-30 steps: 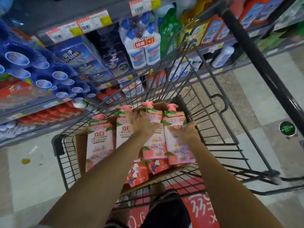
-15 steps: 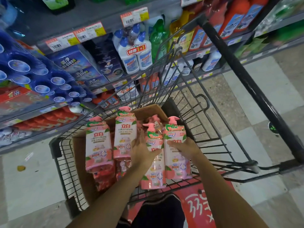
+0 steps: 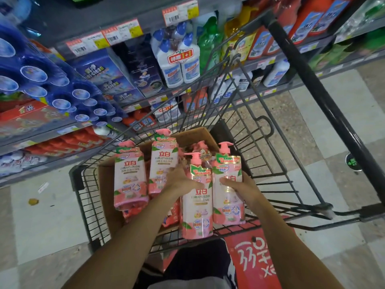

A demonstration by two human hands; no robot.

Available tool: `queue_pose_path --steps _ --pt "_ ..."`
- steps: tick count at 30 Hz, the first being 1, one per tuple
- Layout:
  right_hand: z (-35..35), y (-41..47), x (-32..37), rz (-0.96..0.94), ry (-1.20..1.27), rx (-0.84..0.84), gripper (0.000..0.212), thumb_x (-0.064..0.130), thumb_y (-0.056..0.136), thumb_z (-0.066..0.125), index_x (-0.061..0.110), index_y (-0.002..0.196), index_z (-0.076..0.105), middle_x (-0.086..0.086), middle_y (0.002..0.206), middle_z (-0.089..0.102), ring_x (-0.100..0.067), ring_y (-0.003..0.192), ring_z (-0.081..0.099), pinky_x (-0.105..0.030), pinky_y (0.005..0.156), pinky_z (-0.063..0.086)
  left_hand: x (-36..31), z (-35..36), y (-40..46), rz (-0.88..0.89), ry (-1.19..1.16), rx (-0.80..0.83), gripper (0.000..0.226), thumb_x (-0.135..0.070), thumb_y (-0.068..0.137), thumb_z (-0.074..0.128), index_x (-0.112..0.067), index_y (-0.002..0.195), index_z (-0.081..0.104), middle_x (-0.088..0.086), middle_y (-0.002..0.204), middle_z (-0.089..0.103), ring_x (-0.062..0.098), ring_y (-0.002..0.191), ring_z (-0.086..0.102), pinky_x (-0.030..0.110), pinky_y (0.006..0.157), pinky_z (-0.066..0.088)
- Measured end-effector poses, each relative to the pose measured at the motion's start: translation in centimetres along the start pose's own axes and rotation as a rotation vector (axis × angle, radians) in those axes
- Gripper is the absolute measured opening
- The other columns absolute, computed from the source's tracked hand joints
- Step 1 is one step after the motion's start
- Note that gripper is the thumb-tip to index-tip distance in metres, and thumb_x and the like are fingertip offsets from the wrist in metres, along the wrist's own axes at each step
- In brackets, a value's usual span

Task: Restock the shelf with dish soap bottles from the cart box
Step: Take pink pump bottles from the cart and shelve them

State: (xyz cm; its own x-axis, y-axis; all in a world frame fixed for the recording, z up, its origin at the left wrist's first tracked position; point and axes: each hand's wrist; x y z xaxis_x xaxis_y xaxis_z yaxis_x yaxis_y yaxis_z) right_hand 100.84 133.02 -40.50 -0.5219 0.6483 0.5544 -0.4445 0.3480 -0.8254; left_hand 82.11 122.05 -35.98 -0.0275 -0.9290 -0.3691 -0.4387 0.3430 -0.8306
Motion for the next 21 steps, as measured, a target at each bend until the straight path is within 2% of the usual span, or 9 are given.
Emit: queue_pose_path --steps 2,6,7,9,10,11,16,19,21 --pt "0.0 -0.2 -0.1 -0.011 0.038 0.002 0.055 0.021 0.077 0.084 0.014 0.127 0.061 -0.007 0.110 0.076 -0.027 0.099 0.074 -0.052 0.093 0.055 -0.4 -0.3 -0.1 0.001 0.064 0.022 0.100 -0.029 0.063 0.091 -0.016 0.143 0.033 0.006 0.137 0.050 0.028 0.129 0.048 0.048 0.105 0.046" --pt "-0.4 -0.2 -0.4 -0.035 0.056 0.008 0.068 0.021 0.072 0.088 0.015 0.132 0.055 -0.008 0.112 0.075 -0.028 0.100 0.074 -0.053 0.094 0.055 0.6 -0.1 -0.1 0.001 -0.027 -0.002 0.119 -0.044 0.035 0.094 -0.019 0.134 0.034 0.001 0.131 0.053 0.025 0.123 0.054 0.048 0.100 0.050" --pt "-0.5 -0.2 -0.3 -0.040 0.049 0.002 0.069 0.019 0.072 0.088 0.016 0.133 0.054 -0.007 0.111 0.075 -0.027 0.099 0.074 -0.051 0.092 0.056 1.0 0.0 -0.4 0.001 -0.087 -0.002 0.113 -0.038 0.036 0.096 -0.018 0.131 0.038 -0.002 0.126 0.057 0.022 0.119 0.057 0.047 0.099 0.051" --pt "-0.6 -0.4 -0.1 -0.051 0.012 -0.007 0.070 0.014 0.072 0.088 0.017 0.133 0.053 -0.004 0.109 0.076 -0.023 0.096 0.075 -0.043 0.085 0.059 1.7 0.1 -1.5 0.021 -0.146 0.000 0.068 -0.019 0.056 0.094 -0.021 0.112 0.056 -0.008 0.108 0.065 0.016 0.107 0.065 0.041 0.096 0.053" --pt "-0.6 -0.5 0.1 -0.057 -0.020 -0.006 0.069 0.014 0.072 0.088 0.018 0.132 0.053 -0.002 0.107 0.077 -0.020 0.094 0.076 -0.038 0.079 0.060 2.0 0.2 -1.7 0.036 -0.148 0.004 0.050 -0.014 0.063 0.090 -0.026 0.099 0.058 -0.010 0.099 0.066 0.012 0.100 0.065 0.035 0.093 0.053" --pt "-0.6 -0.6 0.3 -0.063 -0.059 -0.009 0.069 0.016 0.071 0.089 0.019 0.131 0.054 0.000 0.105 0.077 -0.017 0.091 0.076 -0.033 0.075 0.059 2.2 0.3 -2.0 0.053 -0.154 0.005 0.046 -0.013 0.067 0.089 -0.029 0.093 0.055 -0.011 0.096 0.064 0.010 0.096 0.064 0.032 0.089 0.052" --pt "-0.5 -1.1 0.6 -0.148 -0.160 -0.060 0.069 0.018 0.064 0.093 0.021 0.124 0.059 0.006 0.099 0.077 -0.011 0.087 0.075 -0.026 0.067 0.059 2.9 0.3 -2.8 0.047 -0.298 -0.038 0.085 -0.025 0.056 0.095 -0.021 0.123 0.042 -0.001 0.122 0.064 0.020 0.108 0.064 0.047 0.094 0.054" --pt "0.4 -2.2 0.2 -0.245 -0.163 -0.115 0.078 0.016 0.057 0.097 0.020 0.125 0.059 0.003 0.105 0.076 -0.015 0.095 0.074 -0.036 0.079 0.061 4.2 0.1 -3.8 0.092 -0.437 -0.106 0.084 -0.012 0.052 0.095 -0.022 0.120 0.047 -0.007 0.108 0.067 0.012 0.096 0.065 0.037 0.081 0.056" --pt "1.2 -3.1 0.6 -0.296 -0.167 -0.144 0.079 0.016 0.054 0.098 0.021 0.122 0.057 0.003 0.106 0.074 -0.011 0.095 0.073 -0.034 0.080 0.060 4.8 -0.5 -4.8 0.121 -0.567 -0.128 0.080 -0.002 0.051 0.093 -0.022 0.115 0.050 -0.006 0.103 0.069 0.014 0.092 0.069 0.030 0.070 0.056"
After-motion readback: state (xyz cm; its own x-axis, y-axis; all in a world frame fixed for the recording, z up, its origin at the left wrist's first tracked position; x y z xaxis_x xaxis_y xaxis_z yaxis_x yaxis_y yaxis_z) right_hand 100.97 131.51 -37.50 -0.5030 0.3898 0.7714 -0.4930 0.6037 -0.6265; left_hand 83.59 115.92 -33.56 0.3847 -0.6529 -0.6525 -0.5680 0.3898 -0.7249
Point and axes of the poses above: each hand's wrist, its own y-axis towards the middle knuckle, its own z-axis out of the palm, x = y × z
